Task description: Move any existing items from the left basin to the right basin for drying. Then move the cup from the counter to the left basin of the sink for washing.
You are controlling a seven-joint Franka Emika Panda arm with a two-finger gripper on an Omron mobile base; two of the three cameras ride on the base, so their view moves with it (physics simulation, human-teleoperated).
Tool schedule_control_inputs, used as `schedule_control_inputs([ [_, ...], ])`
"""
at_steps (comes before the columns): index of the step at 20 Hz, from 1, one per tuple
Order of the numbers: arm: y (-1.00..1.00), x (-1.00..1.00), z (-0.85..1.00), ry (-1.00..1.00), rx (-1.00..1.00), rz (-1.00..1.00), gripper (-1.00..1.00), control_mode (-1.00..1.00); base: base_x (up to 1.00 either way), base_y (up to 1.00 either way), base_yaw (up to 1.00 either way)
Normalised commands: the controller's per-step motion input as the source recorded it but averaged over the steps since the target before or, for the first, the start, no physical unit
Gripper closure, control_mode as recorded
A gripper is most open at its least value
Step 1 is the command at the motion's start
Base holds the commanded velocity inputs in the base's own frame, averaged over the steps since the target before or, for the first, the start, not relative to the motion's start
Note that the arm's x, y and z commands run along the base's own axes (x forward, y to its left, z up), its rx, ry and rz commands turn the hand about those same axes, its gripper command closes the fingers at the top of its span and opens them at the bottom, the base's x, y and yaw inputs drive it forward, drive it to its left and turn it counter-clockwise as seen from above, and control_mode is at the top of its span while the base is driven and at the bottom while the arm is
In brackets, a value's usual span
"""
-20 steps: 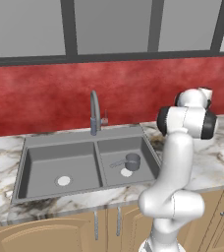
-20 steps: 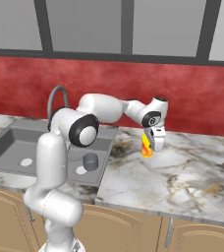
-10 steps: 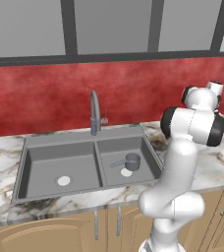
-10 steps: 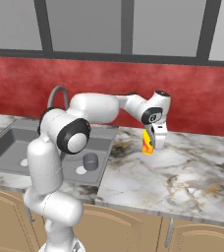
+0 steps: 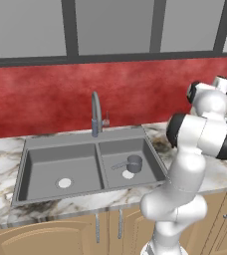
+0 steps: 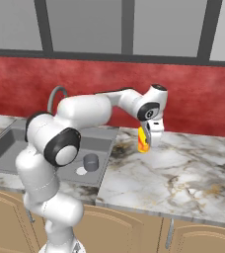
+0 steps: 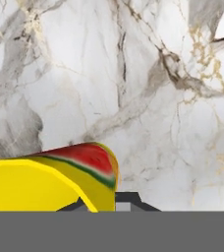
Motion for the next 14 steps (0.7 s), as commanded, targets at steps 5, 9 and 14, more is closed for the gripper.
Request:
schedule_control_inputs([
  [5, 0.43, -0.32, 0.19, 0.00, 0.00, 0.00, 1.00, -1.00, 0.00, 0.00, 0.00],
  [9, 0.50, -0.30, 0.16, 0.00, 0.00, 0.00, 1.00, -1.00, 0.00, 0.00, 0.00],
  [14, 0.55, -0.30, 0.14, 0.00, -0.02, 0.00, 1.00, -1.00, 0.00, 0.00, 0.00],
])
